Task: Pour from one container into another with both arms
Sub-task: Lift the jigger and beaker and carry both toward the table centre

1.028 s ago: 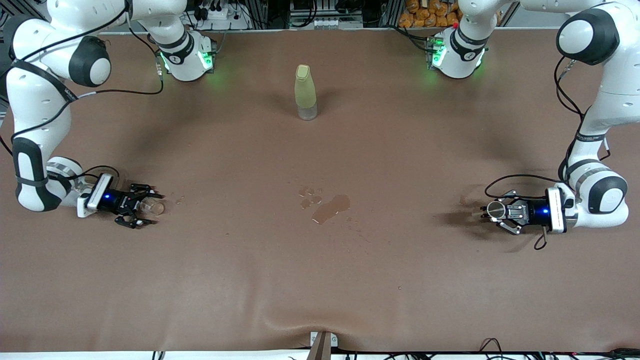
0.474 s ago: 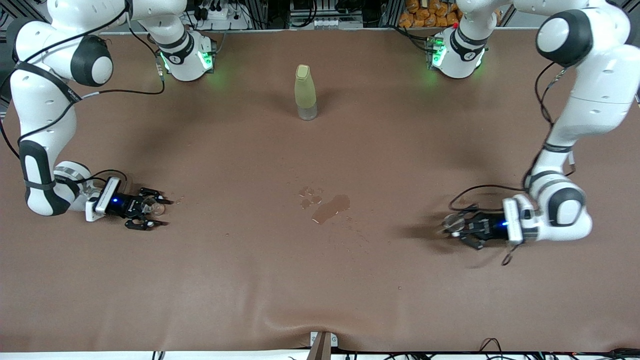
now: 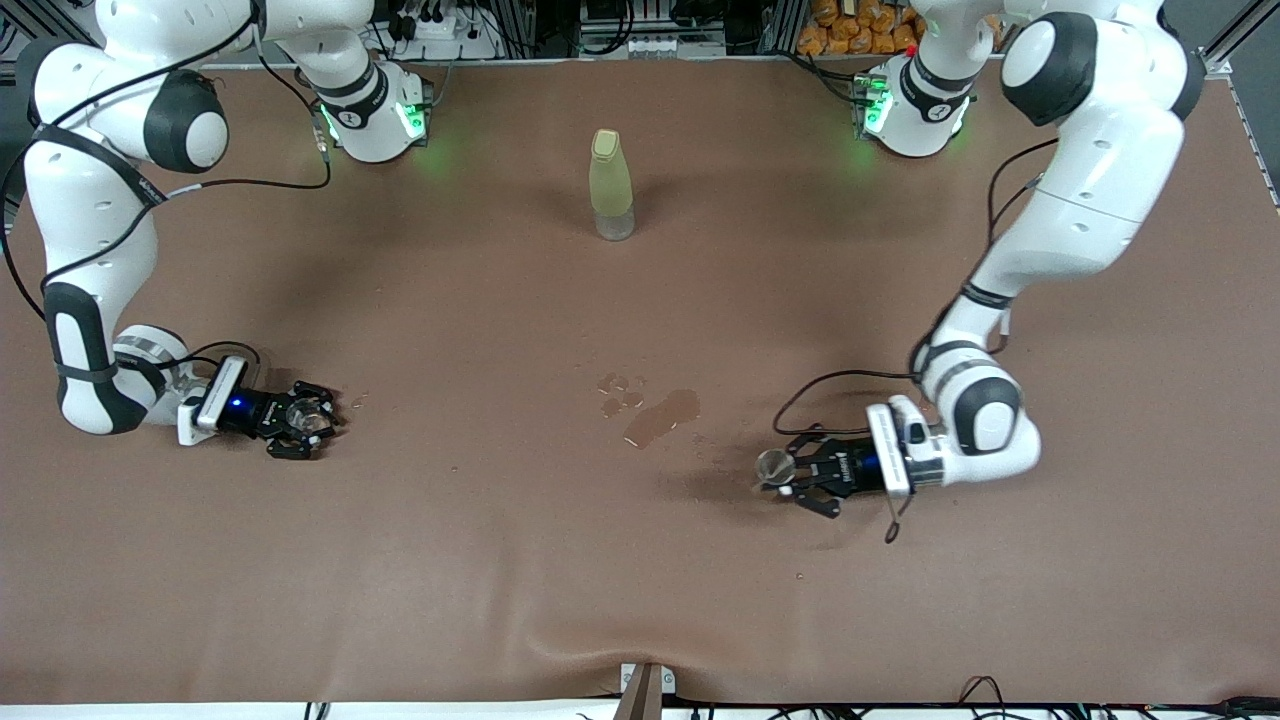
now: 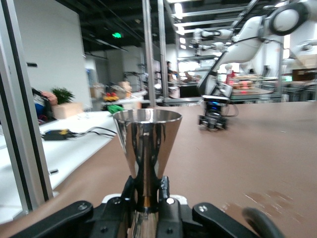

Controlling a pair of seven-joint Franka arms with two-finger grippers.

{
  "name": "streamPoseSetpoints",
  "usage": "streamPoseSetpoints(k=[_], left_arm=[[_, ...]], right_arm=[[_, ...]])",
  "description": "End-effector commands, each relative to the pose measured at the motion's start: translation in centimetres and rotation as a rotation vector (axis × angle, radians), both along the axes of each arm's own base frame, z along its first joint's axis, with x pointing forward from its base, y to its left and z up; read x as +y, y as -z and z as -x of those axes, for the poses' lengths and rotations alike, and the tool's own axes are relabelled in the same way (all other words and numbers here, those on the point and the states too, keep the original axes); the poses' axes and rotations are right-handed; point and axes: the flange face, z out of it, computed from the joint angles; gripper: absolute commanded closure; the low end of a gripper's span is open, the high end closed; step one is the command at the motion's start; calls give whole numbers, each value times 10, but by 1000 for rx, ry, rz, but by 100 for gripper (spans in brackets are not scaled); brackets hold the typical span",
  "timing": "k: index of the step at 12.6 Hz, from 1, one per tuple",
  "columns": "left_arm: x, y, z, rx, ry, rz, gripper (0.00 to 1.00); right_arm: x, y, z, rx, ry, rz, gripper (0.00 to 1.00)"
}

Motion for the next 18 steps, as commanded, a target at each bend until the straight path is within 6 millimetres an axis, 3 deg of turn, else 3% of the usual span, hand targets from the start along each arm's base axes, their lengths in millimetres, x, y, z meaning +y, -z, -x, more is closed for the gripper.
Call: streamPoseSetpoints(k=[1,5,8,9,14,18], left_arm=[[-23,-1,9,-16,-65,-6,100],[-64,0,19,24,-120,-35,100],[-115,4,43,43,-106,-53,100],[-119,6,45,37,-106,-51,100],[-147,32,69,54,-107,-33,100],[-192,31,95,89,-79,31,100]], right_arm=[[28,12,1,-209,-28,-17,100],[71,-14,-18,-96,-84,-64,100],[97,-39,-30,-41,-114,-83,100],[106,-47,-31,-22,-125,-97,100],[152,-98,-26,93,-162,-163,100],[176,-155,-11,180,-169,-188,100]])
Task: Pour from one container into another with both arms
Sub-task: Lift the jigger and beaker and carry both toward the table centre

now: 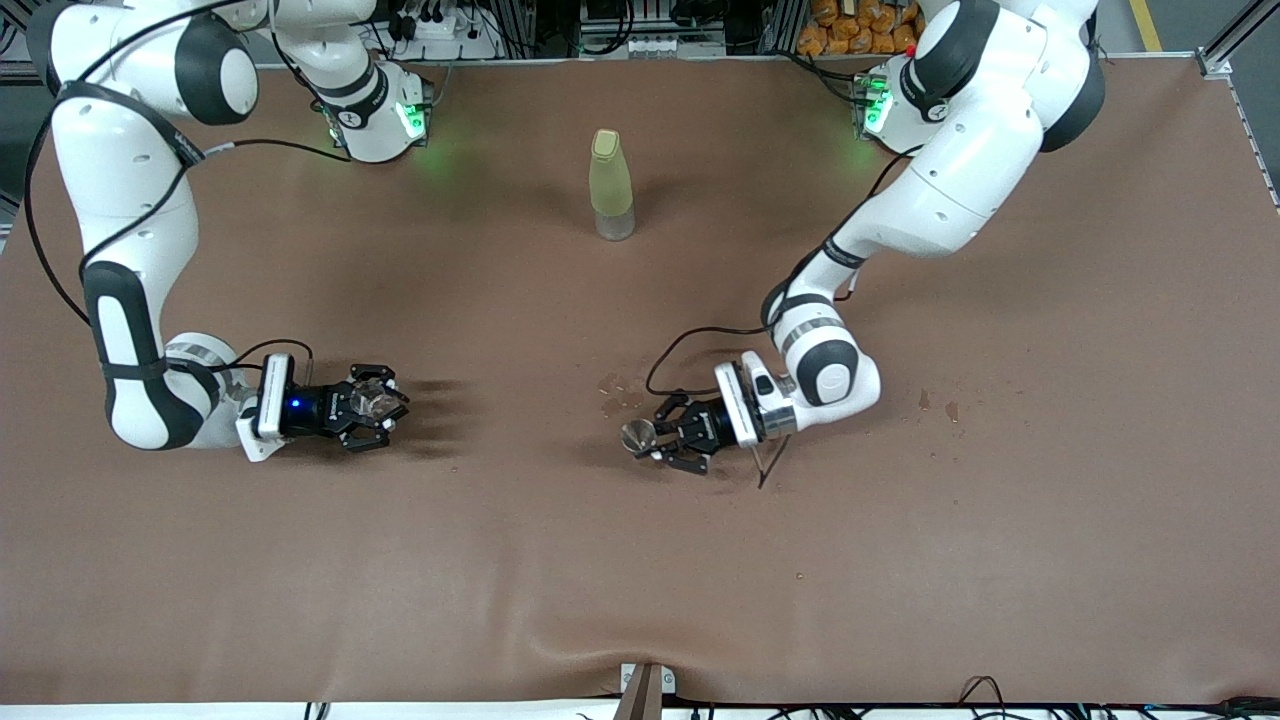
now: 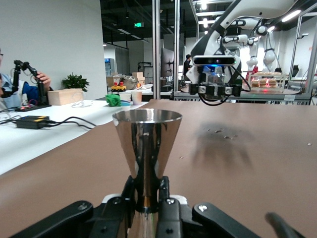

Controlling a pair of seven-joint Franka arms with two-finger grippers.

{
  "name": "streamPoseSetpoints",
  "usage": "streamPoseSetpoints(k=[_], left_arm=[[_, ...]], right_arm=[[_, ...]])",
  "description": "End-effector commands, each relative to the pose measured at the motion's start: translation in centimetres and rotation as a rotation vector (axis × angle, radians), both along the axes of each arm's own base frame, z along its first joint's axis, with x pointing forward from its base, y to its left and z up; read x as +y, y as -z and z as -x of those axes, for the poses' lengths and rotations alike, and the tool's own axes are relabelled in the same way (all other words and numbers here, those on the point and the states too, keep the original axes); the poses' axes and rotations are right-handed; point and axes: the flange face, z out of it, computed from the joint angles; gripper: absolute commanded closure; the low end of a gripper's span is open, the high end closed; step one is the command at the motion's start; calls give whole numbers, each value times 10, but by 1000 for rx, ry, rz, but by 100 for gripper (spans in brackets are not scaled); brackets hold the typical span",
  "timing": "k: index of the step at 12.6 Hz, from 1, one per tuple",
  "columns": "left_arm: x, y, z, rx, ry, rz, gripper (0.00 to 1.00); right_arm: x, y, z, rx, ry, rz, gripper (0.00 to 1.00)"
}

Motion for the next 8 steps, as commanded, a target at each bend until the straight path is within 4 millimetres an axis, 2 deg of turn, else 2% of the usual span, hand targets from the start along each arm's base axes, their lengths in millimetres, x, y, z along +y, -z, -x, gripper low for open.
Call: streamPoseSetpoints(k=[1,3,4,8], left_arm=[[-25,-4,13,-2,1,43,100],[-38,-2,24,-30,25,34,100],[-38,-1,24,-32,25,33,100],[-52,7,38,-56,54,21,100]], right_arm=[[12,-52,24,68,34,-11,100],[18,-82,33,108,30,1,100],[23,-94,38,122,32,-1,100],[36,-135,53,177,49,16,100]])
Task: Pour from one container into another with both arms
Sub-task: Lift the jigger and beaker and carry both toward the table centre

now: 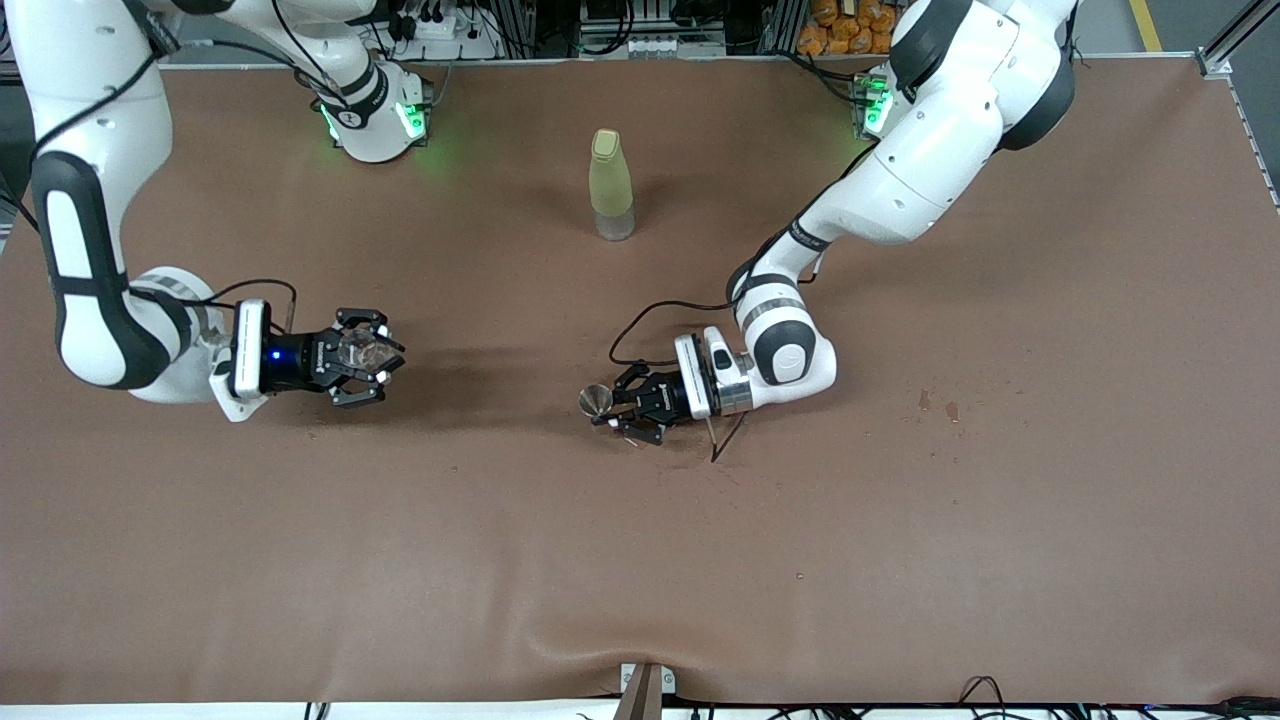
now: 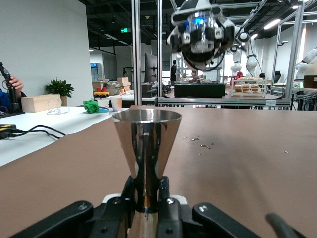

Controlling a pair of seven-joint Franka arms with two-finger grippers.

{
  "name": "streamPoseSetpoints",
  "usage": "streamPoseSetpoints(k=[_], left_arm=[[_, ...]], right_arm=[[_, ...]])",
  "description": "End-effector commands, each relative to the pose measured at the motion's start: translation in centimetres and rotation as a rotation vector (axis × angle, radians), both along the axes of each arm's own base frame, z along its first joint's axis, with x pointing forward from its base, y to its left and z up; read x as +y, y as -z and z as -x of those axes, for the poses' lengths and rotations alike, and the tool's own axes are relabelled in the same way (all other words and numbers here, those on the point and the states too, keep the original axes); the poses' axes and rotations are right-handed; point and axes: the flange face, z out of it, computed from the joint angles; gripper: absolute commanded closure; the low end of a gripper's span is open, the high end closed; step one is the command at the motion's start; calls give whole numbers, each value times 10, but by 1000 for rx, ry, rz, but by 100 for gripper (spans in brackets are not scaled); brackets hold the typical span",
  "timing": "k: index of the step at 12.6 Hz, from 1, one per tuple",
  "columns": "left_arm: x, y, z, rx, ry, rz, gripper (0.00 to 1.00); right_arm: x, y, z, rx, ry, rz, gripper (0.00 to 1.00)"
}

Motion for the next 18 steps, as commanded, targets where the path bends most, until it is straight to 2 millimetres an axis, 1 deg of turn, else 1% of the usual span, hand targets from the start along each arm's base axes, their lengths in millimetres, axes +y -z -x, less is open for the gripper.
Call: streamPoseSetpoints(k=[1,3,5,7,8,13,16,18], left_arm=[[-6,5,6,-42,-6,9,100],[-14,5,12,-45,10,7,100],[-14,10,17,-33,14,2,100],[-22,9,22,-11,5,17,100],[-23,8,23,-8,1,20,100],[-19,9,20,-12,-2,16,100],[-15,10,18,-17,-5,11,100],[-15,12,18,-22,-1,6,100]], right_arm=[[8,-33,19,53,49,17,100],[17,-45,24,74,68,23,100],[36,-47,24,71,82,16,100],[60,-46,22,71,100,17,100],[74,-46,21,73,111,16,100],[136,-41,24,90,151,10,100],[177,-37,32,96,163,4,100],[199,-35,38,102,174,17,100]])
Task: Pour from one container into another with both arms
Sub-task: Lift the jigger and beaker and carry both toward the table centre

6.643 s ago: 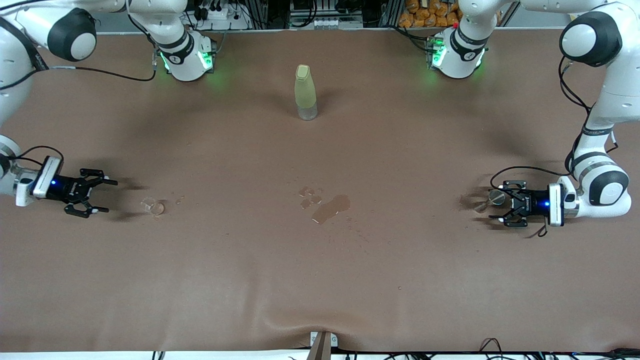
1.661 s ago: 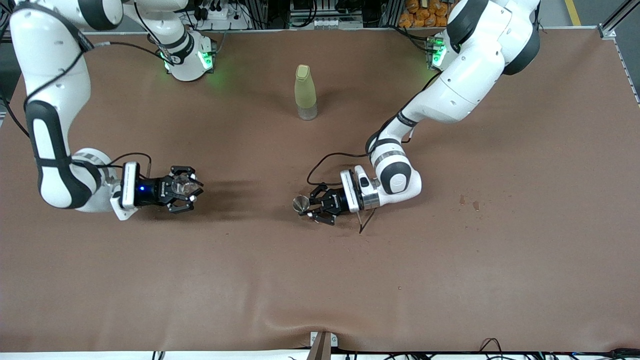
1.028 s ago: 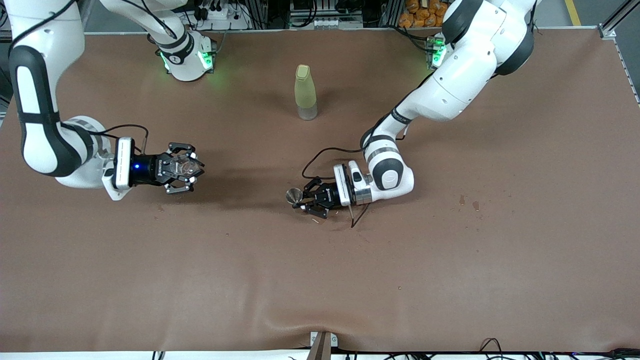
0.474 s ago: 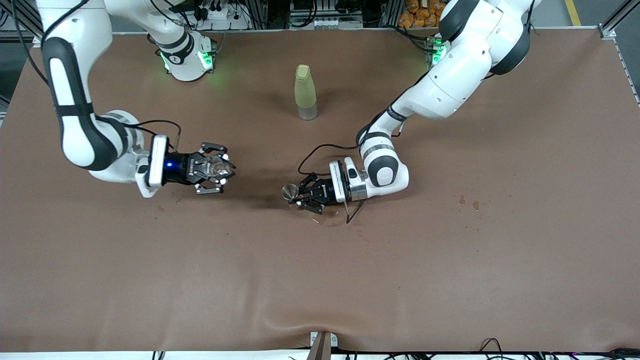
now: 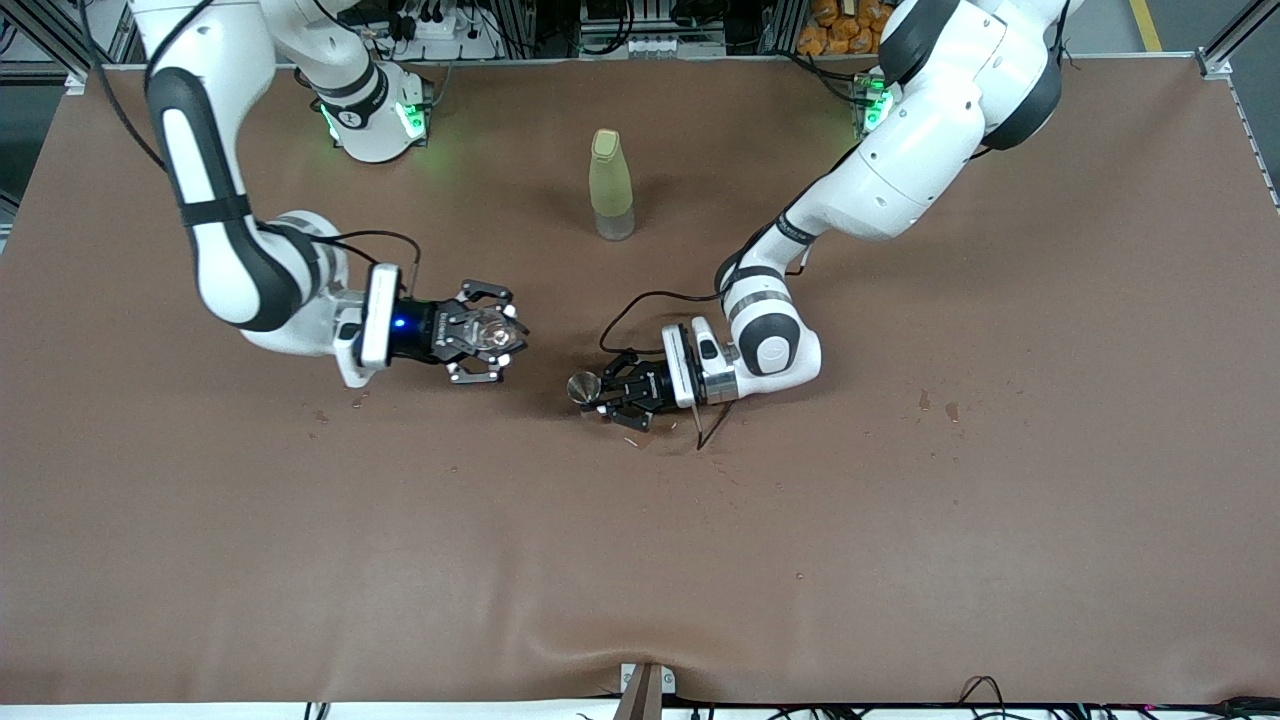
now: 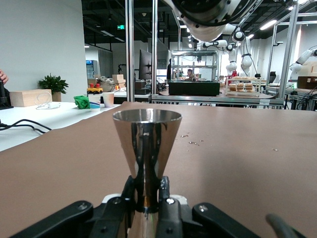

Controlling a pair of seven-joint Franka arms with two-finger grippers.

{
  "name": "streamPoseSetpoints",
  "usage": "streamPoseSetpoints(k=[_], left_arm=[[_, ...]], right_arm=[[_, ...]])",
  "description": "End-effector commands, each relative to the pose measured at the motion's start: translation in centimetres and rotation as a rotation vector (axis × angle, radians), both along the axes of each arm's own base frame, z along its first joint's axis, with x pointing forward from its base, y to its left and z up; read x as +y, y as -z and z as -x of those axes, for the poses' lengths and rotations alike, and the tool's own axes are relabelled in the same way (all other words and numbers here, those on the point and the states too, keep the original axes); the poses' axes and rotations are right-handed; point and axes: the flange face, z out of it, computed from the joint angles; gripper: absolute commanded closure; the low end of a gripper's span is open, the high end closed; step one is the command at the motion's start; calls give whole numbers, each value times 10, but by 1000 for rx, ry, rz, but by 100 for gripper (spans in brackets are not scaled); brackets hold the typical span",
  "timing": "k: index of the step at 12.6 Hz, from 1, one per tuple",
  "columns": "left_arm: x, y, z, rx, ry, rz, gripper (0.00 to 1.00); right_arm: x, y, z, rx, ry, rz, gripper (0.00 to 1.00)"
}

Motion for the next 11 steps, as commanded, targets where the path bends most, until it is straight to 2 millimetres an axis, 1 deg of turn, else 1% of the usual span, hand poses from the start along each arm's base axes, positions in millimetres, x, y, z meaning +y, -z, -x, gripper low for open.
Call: streamPoseSetpoints(k=[1,4,5,6,9,11], left_arm=[[0,0,0,-47,-14,10,100],[2,0,-2,-47,-17,10,100],[2,0,-2,-49,-17,9,100],[1,-1,-1,-47,-16,11,100],[3,-1,0,-48,-15,6,100],[4,-3,-2,-51,-17,7,100]], right_arm=[[29,0,11,19,27,-17,100],[69,0,25,45,56,-25,100],[77,1,28,45,75,-17,100],[83,1,30,46,82,-12,100],[98,19,37,92,112,-18,100],[99,26,34,100,130,2,100]])
